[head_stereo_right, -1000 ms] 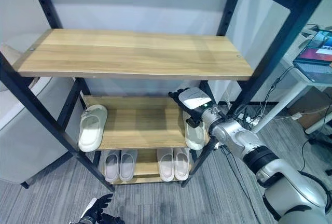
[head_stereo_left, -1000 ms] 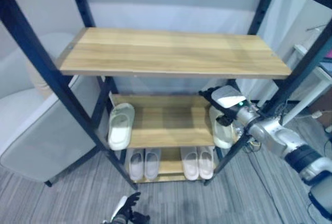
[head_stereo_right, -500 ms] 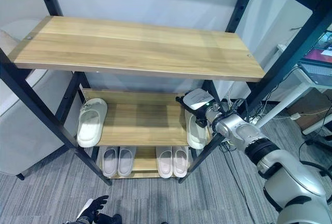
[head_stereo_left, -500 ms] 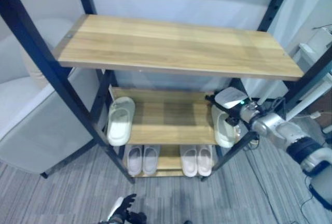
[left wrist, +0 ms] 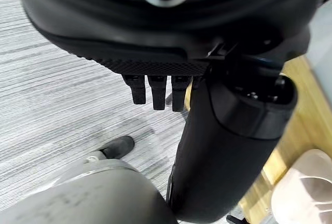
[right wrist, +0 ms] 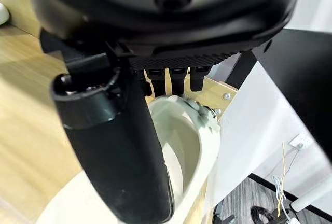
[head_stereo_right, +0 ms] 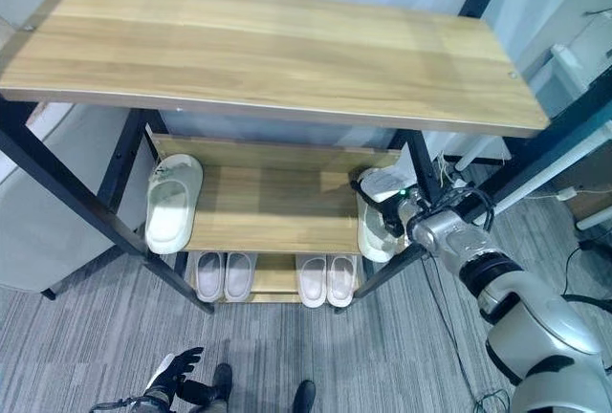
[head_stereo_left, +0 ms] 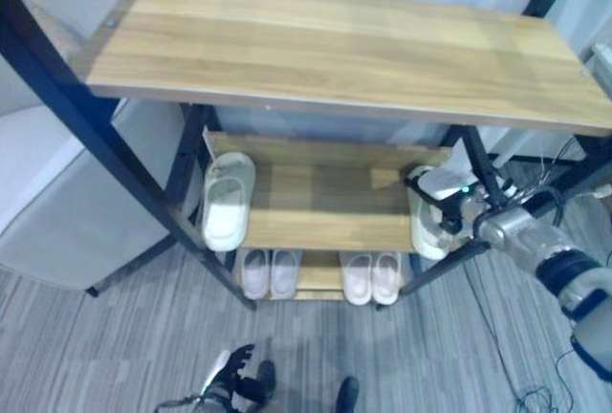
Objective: Arrange the slippers neatly on the shoe rack.
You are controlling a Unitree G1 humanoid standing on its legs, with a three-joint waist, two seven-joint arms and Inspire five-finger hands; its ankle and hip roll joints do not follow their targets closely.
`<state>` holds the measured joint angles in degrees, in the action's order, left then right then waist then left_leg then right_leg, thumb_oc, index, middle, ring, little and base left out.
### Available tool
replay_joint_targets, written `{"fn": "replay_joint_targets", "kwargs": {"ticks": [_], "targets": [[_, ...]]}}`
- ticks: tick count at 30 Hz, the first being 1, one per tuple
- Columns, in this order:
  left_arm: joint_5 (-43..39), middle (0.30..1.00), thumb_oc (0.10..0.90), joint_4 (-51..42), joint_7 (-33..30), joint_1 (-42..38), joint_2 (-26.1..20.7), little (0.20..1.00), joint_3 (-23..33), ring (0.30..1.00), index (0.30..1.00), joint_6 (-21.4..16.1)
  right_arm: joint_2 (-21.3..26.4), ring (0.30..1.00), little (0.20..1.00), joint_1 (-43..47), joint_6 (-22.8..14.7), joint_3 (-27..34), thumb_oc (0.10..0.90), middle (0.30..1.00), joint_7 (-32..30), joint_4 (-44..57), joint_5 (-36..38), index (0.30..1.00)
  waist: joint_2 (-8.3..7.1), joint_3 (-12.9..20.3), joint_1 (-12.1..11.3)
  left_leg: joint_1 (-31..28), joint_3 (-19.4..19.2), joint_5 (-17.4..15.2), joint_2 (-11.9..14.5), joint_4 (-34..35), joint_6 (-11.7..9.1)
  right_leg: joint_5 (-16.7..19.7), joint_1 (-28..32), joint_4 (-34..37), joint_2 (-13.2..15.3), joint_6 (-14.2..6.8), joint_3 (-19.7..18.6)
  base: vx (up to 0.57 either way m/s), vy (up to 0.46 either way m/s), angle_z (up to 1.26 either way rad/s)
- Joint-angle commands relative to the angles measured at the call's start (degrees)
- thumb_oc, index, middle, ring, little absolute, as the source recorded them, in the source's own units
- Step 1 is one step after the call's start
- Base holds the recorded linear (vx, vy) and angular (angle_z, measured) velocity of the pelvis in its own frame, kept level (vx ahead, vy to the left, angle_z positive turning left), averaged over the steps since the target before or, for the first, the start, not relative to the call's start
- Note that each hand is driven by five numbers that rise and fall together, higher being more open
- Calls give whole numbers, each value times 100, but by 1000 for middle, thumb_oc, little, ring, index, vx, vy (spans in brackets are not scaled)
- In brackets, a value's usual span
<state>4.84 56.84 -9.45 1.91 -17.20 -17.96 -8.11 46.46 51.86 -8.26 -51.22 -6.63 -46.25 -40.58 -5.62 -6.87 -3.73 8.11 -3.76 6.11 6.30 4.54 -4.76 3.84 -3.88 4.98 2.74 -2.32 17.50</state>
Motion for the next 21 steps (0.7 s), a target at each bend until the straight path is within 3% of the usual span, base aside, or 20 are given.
{"fn": "replay_joint_targets", "kwargs": {"ticks": [1, 12, 21], "targets": [[-58, 900, 800, 118, -109, -364, 89, 900, -368, 900, 900, -276, 492, 300, 300, 923, 393, -25, 400, 300, -178, -577, -50, 300, -87, -37, -224, -21, -141, -277, -150, 46, -54, -482, 181, -75, 273, -634, -178, 0, 0, 0], [-63, 900, 800, 87, -190, -414, 118, 900, -319, 900, 900, -293, 469, 300, 300, 967, 375, 172, 400, 300, -287, -79, 93, 300, -54, -18, -215, -25, -123, -327, -190, 46, -42, -490, 194, -63, 316, -633, -187, 24, -2, 3], [-14, 900, 800, -65, -176, -243, 174, 900, -332, 900, 900, -322, 191, 300, 300, 847, 267, 646, 400, 300, -508, 1176, 176, 300, 95, -31, -235, -129, -100, -384, -224, 46, 1, -513, 244, -72, 337, -622, -188, 7, -2, 0]]}}
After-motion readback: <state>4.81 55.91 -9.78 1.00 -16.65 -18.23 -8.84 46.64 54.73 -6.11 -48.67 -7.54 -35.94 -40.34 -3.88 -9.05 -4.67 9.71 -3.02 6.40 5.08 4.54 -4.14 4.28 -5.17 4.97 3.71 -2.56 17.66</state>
